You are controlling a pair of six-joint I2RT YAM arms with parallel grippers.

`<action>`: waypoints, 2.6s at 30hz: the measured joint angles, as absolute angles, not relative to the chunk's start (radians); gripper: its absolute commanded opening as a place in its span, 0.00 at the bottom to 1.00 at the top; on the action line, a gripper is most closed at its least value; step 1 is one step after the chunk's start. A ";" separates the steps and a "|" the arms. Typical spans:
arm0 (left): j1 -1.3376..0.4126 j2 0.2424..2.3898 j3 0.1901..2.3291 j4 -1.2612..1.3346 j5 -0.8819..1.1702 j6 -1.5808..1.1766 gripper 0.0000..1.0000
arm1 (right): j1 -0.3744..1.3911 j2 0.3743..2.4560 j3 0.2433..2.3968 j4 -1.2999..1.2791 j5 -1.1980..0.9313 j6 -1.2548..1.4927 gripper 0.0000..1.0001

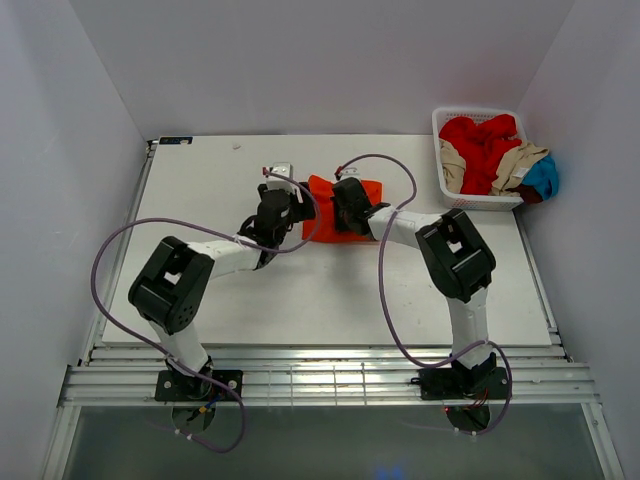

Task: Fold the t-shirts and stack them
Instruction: Fold the long partially folded tshirt into a neat square, then put the neatly folded tshirt into the corner of the board with the left arm

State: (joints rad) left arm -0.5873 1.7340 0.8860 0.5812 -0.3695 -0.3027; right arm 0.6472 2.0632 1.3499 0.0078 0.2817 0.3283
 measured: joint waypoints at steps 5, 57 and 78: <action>-0.465 1.816 0.986 0.467 -0.164 -0.359 0.86 | 0.647 2.026 1.290 0.028 0.263 0.360 0.08; -0.426 2.080 1.069 0.548 0.489 -0.759 0.92 | 0.676 1.945 1.163 0.080 0.265 0.394 0.08; -0.471 2.163 1.119 0.550 0.433 -0.736 0.00 | 0.682 1.902 1.093 0.116 0.267 0.408 0.09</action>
State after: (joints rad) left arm -0.4709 2.1632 1.1191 0.5495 0.4332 -0.7364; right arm 0.6823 1.9022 1.0935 0.1158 0.2668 0.4084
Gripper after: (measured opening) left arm 0.045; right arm 0.078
